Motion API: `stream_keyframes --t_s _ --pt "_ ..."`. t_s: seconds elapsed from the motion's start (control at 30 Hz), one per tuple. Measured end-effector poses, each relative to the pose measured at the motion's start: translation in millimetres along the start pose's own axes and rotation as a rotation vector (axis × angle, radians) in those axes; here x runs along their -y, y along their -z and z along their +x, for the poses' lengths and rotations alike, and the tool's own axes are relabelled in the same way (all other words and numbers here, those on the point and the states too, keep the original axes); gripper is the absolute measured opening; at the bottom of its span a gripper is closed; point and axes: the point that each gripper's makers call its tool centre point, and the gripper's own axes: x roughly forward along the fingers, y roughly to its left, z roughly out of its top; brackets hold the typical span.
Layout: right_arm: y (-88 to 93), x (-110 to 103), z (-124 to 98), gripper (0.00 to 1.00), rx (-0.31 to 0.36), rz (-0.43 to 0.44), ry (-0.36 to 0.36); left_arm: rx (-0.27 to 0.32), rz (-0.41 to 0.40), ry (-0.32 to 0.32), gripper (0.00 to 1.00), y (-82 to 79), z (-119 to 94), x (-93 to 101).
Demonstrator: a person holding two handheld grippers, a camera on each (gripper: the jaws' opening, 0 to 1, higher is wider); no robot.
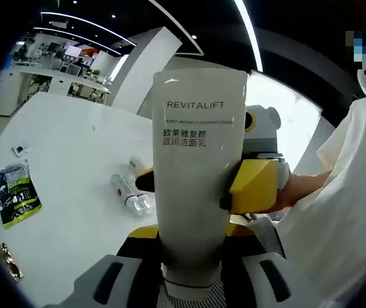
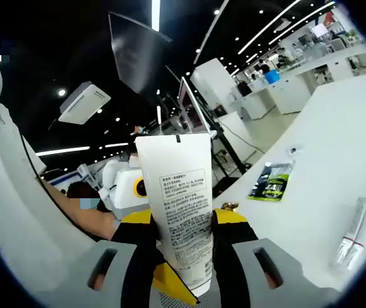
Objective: Arrange the skincare products in the storage area until every visible bottle or jar stands upright without overlapping.
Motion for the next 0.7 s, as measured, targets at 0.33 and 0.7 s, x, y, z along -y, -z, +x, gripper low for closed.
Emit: stream_keyframes --t_s 0.33,0.7 --pt "-8.6 27.1 -12.3 0.2 0.019 0.137 0.184 -0.144 0.208 -0.306 0.35 24.8 -1.2 -39.3" --pt "-5.1 28.5 -14.1 0.05 -0.009 0.026 0.202 -0.148 0.295 -0.342 0.35 22.9 -2.8 -44.8"
